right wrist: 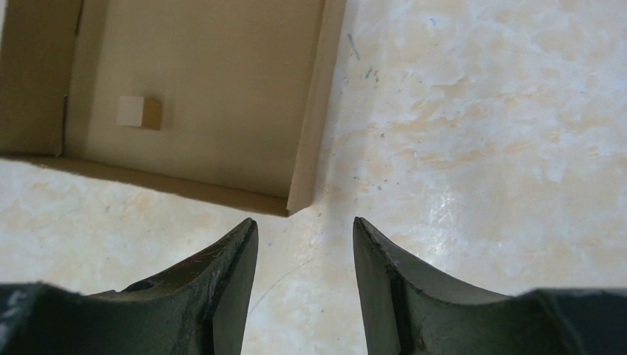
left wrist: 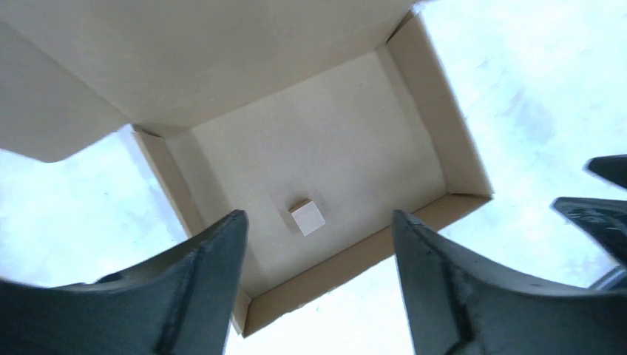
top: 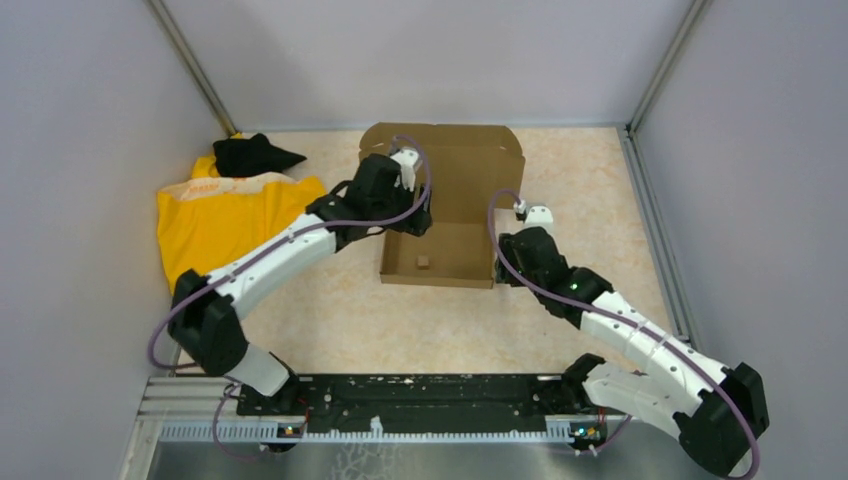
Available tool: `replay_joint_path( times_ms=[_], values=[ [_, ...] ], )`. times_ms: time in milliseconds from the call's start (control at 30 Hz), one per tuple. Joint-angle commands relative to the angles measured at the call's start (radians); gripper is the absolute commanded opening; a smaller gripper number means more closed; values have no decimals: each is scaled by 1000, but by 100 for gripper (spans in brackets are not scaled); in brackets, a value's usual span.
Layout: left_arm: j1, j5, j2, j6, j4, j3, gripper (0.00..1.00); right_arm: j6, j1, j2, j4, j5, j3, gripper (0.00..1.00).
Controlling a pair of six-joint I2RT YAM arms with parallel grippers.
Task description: Fold the paper box
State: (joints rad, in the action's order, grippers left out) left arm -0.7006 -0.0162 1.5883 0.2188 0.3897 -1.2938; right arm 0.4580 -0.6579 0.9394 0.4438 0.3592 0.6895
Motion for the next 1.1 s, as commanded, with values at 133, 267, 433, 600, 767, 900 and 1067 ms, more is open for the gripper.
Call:
replay_joint_path(
  times_ms=[133,267,433,600,767,900,1067],
  values=[
    [-3,-93,-331,68,81,118,99,53,7,-96,109,-189,130,53],
    [3,-222,-500,107,192,176,99,39,7,-141,159,-220,161,67],
    [15,-261,-621,112,260,199,99,5,8,-138,171,-305,183,84],
    [21,-366,-662,57,265,148,99,-83,7,-55,212,-270,305,84],
    [95,-414,-553,-36,266,24,99,-211,8,37,189,-180,467,84],
    [242,-263,-429,-113,261,-93,99,-404,24,99,151,-83,587,84],
    [274,-177,-268,-293,275,-254,99,-490,324,248,184,-328,769,80]
  ],
)
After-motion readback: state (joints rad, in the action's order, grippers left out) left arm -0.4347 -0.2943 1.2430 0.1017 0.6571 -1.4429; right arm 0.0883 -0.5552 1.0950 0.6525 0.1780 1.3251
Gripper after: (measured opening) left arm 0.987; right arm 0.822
